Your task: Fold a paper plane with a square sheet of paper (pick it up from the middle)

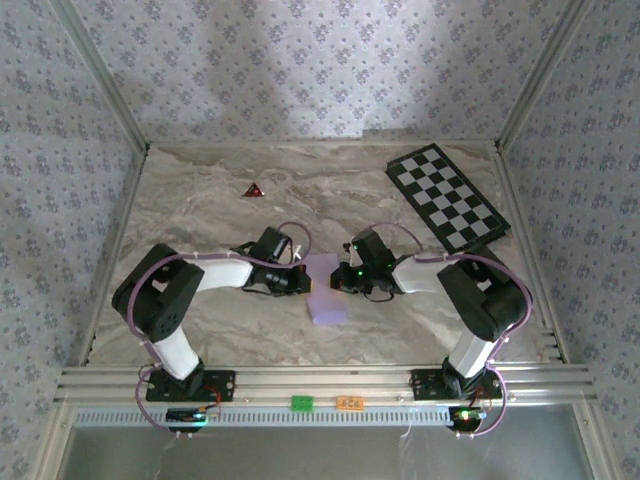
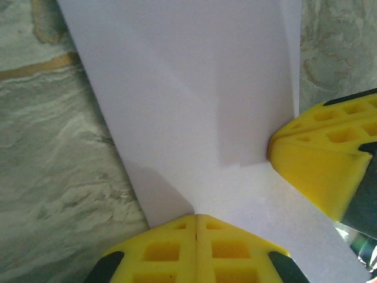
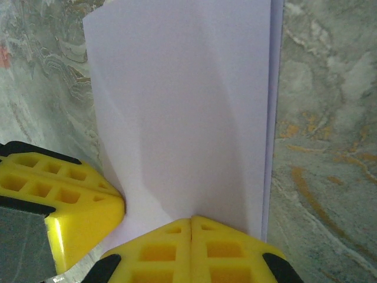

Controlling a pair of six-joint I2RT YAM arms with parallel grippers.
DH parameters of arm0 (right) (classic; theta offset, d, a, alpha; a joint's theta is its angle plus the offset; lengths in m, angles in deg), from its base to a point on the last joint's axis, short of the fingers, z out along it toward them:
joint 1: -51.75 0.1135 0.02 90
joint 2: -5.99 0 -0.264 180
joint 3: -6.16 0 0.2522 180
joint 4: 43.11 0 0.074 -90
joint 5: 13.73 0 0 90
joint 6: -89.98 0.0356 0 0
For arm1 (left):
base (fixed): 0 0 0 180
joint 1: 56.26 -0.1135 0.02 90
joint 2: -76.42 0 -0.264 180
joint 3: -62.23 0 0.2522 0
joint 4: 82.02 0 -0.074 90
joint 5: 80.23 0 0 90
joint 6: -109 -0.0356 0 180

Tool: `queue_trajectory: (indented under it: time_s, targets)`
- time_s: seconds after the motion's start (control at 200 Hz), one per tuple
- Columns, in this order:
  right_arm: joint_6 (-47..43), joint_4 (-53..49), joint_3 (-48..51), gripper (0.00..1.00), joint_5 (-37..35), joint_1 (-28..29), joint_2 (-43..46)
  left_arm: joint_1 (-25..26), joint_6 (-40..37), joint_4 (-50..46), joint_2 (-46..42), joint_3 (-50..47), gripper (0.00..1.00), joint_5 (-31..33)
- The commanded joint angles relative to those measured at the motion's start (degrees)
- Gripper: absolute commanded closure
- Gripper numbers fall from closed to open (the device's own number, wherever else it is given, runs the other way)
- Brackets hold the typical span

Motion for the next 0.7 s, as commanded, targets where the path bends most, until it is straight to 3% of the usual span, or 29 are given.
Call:
queue_trajectory:
  time_s: [0.0,0.22,0.695]
  targets:
    - [-0.1,-9.9,2.6,1.00,-8.9,-0.1,-3.4,0.1,0.2,-5.3,-2.9,0.9,1.00,1.8]
    - [-1.0,-12.1,1.4,1.00,-10.9,0.6,-2.3,0.4,5.9,-3.0,-10.3,0.5,1.00,1.5]
    - [-1.8,-12.8,1.6,1.00,-10.4,0.7,-3.0,0.5,8.0,1.7,-11.5,-2.6,1.00,-2.4]
